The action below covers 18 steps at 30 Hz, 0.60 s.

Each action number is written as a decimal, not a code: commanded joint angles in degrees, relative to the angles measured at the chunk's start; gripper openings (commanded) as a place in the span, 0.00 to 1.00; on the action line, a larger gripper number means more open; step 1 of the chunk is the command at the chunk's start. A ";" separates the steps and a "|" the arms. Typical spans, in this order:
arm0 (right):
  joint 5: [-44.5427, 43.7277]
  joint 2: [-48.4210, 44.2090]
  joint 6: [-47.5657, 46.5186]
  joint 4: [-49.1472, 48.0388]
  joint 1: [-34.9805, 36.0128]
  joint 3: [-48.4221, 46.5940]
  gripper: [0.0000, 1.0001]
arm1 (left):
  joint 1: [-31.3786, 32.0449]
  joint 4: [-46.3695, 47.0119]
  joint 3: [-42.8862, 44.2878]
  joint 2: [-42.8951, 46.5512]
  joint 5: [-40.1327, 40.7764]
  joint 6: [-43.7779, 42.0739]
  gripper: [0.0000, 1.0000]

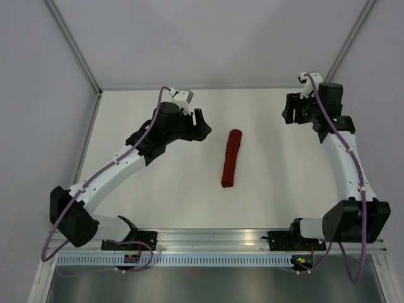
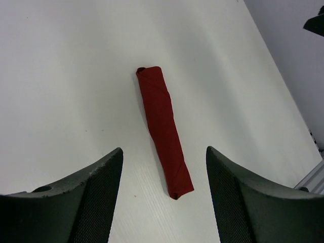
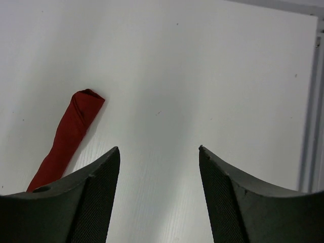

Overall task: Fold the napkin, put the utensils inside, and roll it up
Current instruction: Roll the napkin with the utensil

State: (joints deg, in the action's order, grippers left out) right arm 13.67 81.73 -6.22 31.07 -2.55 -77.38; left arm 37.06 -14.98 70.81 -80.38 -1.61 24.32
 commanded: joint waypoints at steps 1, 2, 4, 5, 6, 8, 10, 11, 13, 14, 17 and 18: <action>0.92 -7.53 -1.60 -0.84 -0.71 4.60 0.71 | -0.41 -3.73 -3.03 5.84 -0.51 -4.54 0.72; 0.83 -8.86 -1.52 -0.49 -0.71 5.31 0.73 | -0.50 -4.26 -4.35 8.63 -0.24 -4.98 0.72; 1.18 -12.20 -1.60 -0.40 -0.71 8.12 0.77 | -0.50 -4.44 -5.50 11.19 -0.06 -6.20 0.72; 1.09 -13.08 -1.26 -0.31 -0.71 9.00 0.77 | -0.50 -4.61 -6.46 12.34 0.28 -6.56 0.72; 1.18 -14.66 -0.99 -0.31 -0.71 10.66 0.78 | -0.50 -5.23 -6.90 14.61 1.42 -6.74 0.73; 1.45 -15.81 -1.16 -0.13 -0.71 13.12 0.80 | -0.67 -5.32 -8.13 16.56 1.34 -7.44 0.75; 1.10 -17.04 -1.87 -0.04 -0.71 14.45 0.80 | -0.76 -5.76 -8.40 18.59 2.66 -7.96 0.76; 1.01 -17.39 -1.87 -0.22 -0.79 14.89 0.80 | -0.76 -5.93 -8.32 18.94 2.57 -8.14 0.76; 1.27 -18.10 -1.87 -0.40 -1.06 16.04 0.81 | -0.85 -6.11 -8.32 19.56 2.31 -8.41 0.77; 1.44 -18.36 -1.78 -0.40 -1.06 16.04 0.81 | -0.85 -6.28 -8.32 19.56 2.31 -8.58 0.77; 2.15 -19.15 -1.17 -0.92 -1.23 15.95 0.82 | -0.85 -6.29 -8.40 20.00 1.87 -8.58 0.77; 2.58 -19.76 -0.99 -1.10 -1.23 16.12 0.82 | -0.85 -6.37 -8.40 20.00 1.87 -8.67 0.76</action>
